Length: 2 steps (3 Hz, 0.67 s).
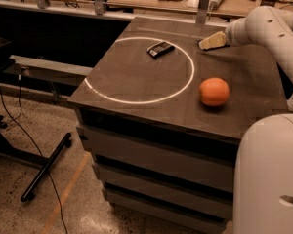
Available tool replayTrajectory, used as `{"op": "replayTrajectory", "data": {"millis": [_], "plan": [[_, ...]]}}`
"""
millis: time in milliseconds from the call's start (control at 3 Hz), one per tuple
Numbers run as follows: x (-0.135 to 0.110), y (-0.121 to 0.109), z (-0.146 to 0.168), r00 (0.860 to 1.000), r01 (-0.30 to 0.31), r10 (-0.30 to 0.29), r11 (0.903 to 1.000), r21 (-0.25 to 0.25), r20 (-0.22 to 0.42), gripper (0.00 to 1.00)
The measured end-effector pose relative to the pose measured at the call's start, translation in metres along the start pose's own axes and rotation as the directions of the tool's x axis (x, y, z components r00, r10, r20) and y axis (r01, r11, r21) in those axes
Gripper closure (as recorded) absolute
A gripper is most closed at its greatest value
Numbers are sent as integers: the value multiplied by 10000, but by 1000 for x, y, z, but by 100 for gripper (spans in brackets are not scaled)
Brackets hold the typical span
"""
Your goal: Pick rxbar blueberry
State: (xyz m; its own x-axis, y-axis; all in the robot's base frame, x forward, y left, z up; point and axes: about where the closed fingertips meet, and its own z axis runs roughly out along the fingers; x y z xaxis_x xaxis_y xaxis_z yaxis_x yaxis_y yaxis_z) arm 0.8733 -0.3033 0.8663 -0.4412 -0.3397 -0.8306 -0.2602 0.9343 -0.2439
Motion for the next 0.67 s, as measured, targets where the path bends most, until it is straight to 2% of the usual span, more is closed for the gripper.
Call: {"op": "replayTrajectory", "data": {"millis": [333, 667], "plan": [[10, -3, -1, 9988, -479, 476, 9974, -546, -69, 0], [13, -1, 1, 9967, -767, 792, 9892, -1248, 153, 0]]}}
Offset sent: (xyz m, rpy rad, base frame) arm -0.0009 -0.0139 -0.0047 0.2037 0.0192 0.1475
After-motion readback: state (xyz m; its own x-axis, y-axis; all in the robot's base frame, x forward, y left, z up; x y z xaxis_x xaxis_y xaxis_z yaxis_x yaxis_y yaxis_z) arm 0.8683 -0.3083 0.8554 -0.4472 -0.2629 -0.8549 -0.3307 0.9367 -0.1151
